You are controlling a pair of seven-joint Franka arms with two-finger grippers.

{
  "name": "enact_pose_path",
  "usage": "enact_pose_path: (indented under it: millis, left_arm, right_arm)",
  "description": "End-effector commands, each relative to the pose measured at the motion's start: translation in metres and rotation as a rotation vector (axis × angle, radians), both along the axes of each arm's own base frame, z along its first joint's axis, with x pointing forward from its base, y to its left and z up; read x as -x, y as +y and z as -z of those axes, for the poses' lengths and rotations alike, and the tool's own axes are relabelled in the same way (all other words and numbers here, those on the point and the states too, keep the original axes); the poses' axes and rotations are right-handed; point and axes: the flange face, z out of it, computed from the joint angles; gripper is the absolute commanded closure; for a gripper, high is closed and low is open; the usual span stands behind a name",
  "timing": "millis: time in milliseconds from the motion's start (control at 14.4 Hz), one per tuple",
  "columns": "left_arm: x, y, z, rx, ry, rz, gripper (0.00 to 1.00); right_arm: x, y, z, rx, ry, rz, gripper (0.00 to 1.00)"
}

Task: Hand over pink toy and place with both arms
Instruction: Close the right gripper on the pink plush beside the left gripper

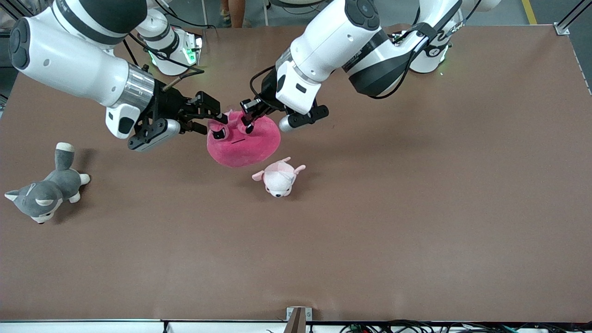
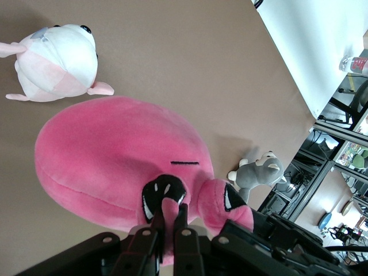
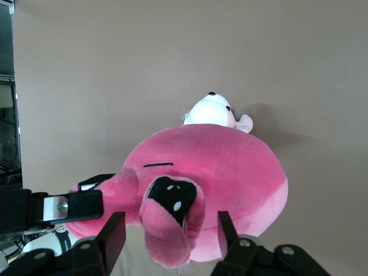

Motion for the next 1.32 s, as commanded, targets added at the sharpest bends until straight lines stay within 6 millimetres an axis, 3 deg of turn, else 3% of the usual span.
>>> enact_pose_path:
  millis: [0, 208, 485, 624, 693, 832, 1109, 1248]
  left_arm:
    - [-0.001, -0.004, -0.006, 0.028, 0.01, -0.014, 0.97]
    - [-0.001, -0.004, -0.006, 0.028, 0.008, -0.012, 0.97]
    - [-0.002, -0.002, -0.006, 0.028, 0.01, -0.016, 0.96]
    - [-0.002, -0.002, -0.006, 0.027, 0.008, -0.015, 0.96]
    - [-0.002, -0.003, -0.006, 0.027, 0.008, -0.013, 0.96]
    - [-0.002, -0.003, -0.006, 0.026, 0.006, -0.013, 0.95]
    - [-0.006, 0.002, -0.009, 0.027, 0.006, -0.022, 0.79]
    - [-0.01, 0.008, -0.01, 0.021, 0.003, -0.026, 0.65]
  right_arm:
    - [-0.006, 0.003, 0.0, -0.014, -0.019, 0.019, 0.29]
    - [-0.005, 0.006, 0.003, -0.007, -0.018, 0.013, 0.3]
    - [-0.004, 0.007, 0.007, 0.001, -0.006, 0.005, 0.49]
    - [-0.002, 0.011, 0.008, 0.002, -0.002, -0.004, 0.66]
    - [-0.001, 0.012, 0.009, 0.004, 0.004, -0.009, 0.83]
    - [0.0, 0.012, 0.011, 0.006, 0.013, -0.014, 0.96]
    - [0.001, 0.011, 0.011, 0.009, 0.026, -0.02, 0.98]
    - [0.001, 0.011, 0.011, 0.009, 0.026, -0.02, 0.98]
